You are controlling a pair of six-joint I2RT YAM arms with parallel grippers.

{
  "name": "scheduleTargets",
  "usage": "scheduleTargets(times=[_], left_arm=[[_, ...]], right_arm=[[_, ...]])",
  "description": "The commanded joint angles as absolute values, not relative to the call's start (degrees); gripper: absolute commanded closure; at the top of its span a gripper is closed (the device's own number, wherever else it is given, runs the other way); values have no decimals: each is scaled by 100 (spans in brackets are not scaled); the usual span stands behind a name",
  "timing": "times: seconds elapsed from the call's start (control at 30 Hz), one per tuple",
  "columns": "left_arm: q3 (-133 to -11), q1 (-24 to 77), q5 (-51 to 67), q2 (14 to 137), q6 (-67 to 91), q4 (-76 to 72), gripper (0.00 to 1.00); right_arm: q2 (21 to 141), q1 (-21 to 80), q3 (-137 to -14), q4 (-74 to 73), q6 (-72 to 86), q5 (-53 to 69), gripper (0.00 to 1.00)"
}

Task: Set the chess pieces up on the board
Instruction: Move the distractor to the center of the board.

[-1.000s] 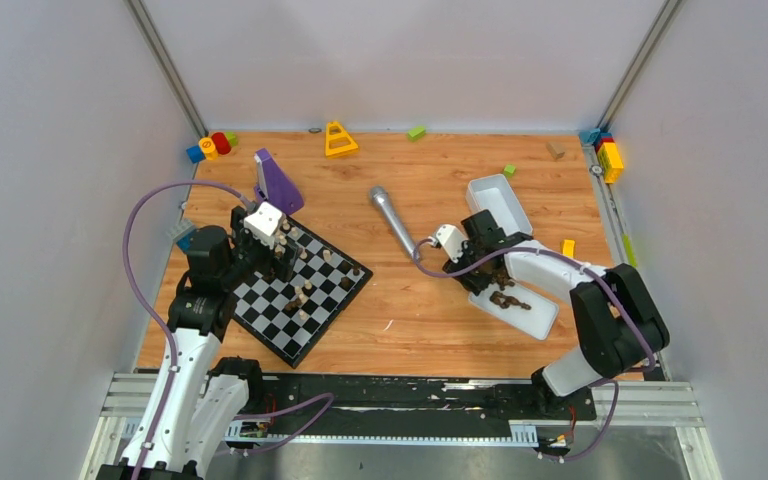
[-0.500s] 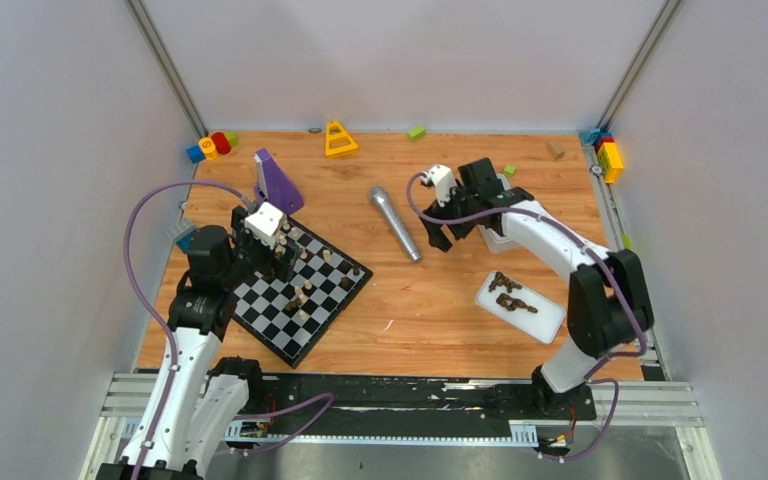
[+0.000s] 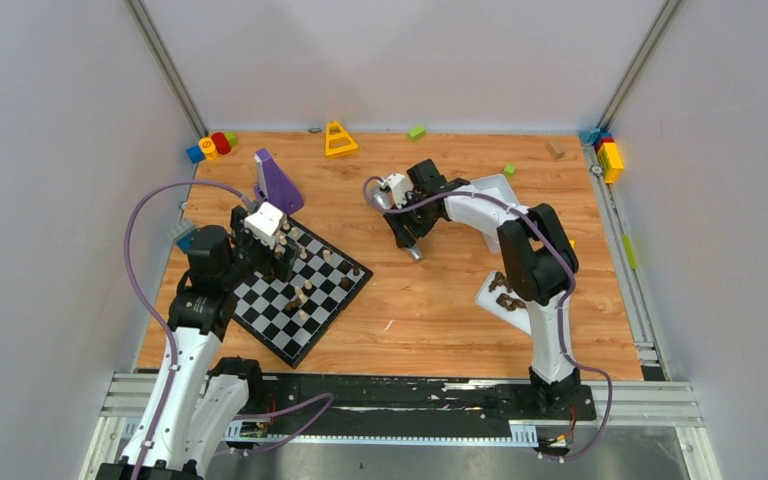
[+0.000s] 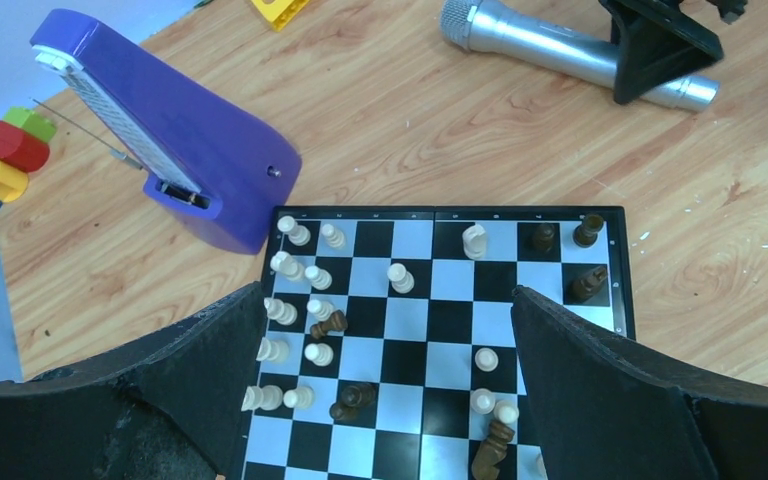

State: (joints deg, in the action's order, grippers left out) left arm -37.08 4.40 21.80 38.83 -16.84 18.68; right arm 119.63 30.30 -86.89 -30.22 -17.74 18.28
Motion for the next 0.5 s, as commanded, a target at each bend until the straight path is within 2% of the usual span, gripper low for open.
scheduleTargets(times=[0.0,0.03,0.1,0.23,0.3,0.4,0.47], left_arm=[[-3725,396,2026,3833,-1768,1797,0],[-3779,402,1911,3833,-1738,1808,0],[-3891,397,1671,3839,-1702,1862,0],[-4192,401,977,3929,-1825,2235,0],[-4323,397,462,4043,-1988,2530,0],[-4372,385,-511,4247,-2199,2756,0],[-4373,302,-707,4386,-2343,2873,0]], right_arm=[[12297,3096,-9518,-2875,-1638,1468,50],[12459,3098,-9697,-2881,-1635,1369,56],[12712,3098,-10082,-2868,-1635,1109,61],[13317,3076,-11035,-2875,-1706,618,63],[13525,3080,-11432,-2876,-1749,438,58],[13567,3065,-11779,-2885,-1746,384,37],[13380,3067,-11703,-2884,-1696,537,27]])
